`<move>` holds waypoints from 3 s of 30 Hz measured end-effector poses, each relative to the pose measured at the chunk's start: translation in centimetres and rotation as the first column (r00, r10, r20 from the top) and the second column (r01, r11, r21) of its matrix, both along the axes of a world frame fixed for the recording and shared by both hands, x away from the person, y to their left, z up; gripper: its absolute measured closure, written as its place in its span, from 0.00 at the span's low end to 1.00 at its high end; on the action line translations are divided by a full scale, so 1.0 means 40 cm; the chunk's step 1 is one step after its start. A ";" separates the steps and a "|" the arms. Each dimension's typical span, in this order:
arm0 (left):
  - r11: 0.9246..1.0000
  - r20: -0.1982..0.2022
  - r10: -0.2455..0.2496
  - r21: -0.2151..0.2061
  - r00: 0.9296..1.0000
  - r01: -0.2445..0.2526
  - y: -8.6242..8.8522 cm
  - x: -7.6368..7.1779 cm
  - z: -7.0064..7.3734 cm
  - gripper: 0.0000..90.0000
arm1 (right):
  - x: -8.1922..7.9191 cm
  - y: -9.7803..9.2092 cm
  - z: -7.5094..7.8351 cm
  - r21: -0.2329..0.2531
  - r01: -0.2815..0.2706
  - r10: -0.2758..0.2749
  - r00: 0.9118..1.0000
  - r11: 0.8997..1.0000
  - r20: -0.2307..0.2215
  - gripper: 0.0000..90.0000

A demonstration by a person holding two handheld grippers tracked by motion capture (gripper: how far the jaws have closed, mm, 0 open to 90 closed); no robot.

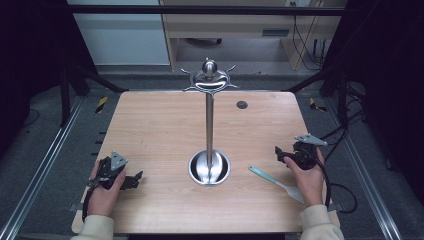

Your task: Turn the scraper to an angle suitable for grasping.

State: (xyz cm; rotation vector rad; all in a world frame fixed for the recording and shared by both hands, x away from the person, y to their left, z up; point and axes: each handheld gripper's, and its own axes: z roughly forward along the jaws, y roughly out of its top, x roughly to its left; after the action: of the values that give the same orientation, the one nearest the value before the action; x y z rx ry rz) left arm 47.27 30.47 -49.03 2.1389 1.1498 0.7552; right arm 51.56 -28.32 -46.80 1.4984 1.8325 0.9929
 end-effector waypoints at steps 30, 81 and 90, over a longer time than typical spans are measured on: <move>1.000 -0.006 -0.004 0.006 1.000 0.004 -0.002 0.001 -0.002 0.03 | -0.022 0.092 0.001 -0.163 -0.237 0.232 0.971 0.958 -0.049 0.93; 1.000 -0.011 -0.014 0.008 1.000 0.014 -0.004 0.002 -0.001 0.03 | -0.040 0.180 -0.050 -0.192 -0.492 0.451 0.865 0.849 -0.220 1.00; 1.000 -0.010 -0.009 0.008 1.000 0.009 -0.002 0.000 0.000 0.03 | -0.057 0.185 -0.048 -0.141 -0.557 0.516 0.821 0.819 -0.243 1.00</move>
State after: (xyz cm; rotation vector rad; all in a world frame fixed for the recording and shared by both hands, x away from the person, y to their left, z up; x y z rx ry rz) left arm 47.25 30.38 -49.01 2.1547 1.1435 0.7472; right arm 49.27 -20.90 -48.72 0.9869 2.5030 0.8789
